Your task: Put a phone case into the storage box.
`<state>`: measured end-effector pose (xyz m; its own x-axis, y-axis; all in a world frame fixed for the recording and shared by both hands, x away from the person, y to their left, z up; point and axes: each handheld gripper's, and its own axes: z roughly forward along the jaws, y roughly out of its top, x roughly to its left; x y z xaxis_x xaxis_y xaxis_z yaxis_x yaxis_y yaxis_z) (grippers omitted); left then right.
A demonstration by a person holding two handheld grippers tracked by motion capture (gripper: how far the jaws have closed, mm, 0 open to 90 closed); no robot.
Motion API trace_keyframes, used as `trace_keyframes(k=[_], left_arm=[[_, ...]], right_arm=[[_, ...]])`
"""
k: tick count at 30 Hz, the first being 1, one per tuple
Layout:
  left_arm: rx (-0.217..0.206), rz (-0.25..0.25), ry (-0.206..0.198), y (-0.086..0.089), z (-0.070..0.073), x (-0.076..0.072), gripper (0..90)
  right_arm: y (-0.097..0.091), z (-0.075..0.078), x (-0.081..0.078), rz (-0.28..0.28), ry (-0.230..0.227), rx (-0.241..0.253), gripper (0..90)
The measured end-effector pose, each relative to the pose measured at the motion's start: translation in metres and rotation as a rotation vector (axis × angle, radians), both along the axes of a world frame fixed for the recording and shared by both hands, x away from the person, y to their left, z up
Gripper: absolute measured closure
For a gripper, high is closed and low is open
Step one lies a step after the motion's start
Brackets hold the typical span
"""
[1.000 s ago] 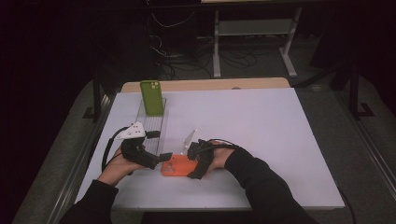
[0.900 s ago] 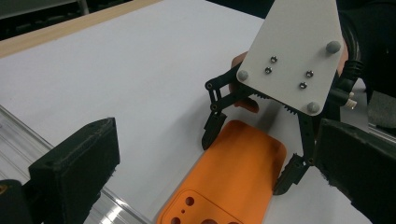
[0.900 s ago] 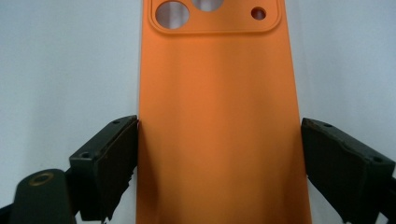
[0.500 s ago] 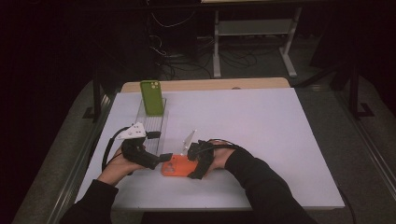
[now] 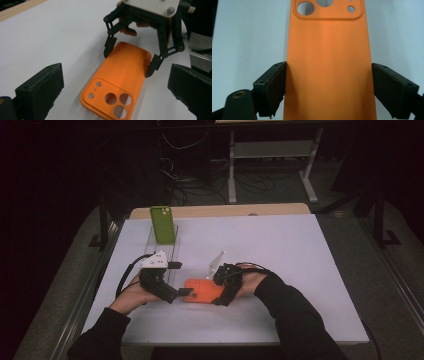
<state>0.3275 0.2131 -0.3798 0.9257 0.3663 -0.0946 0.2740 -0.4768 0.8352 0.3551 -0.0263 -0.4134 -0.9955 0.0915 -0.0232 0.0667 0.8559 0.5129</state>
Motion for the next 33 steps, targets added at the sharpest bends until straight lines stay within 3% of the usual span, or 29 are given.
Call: trace_keyframes(k=[3,13,18,23,33], left_arm=[[0.007,-0.039,0.01,-0.011,0.0,0.003,0.1],[0.107,-0.157,0.001,-0.049,-0.001,0.01,0.1],[0.119,-0.196,-0.003,-0.066,-0.001,0.011,0.0],[0.166,-0.252,-0.012,-0.079,-0.004,0.015,0.1],[0.2,-0.286,0.014,-0.09,-0.013,0.02,0.1]], right_arm=[[-0.008,0.004,0.0,0.004,-0.001,-0.008,15.5],[-0.038,0.019,0.001,-0.015,-0.012,-0.024,15.5],[-0.046,0.029,0.0,-0.012,-0.027,-0.01,15.5],[-0.051,0.035,-0.001,0.003,-0.028,0.008,15.5],[-0.052,0.039,-0.004,0.036,-0.018,0.001,15.6]])
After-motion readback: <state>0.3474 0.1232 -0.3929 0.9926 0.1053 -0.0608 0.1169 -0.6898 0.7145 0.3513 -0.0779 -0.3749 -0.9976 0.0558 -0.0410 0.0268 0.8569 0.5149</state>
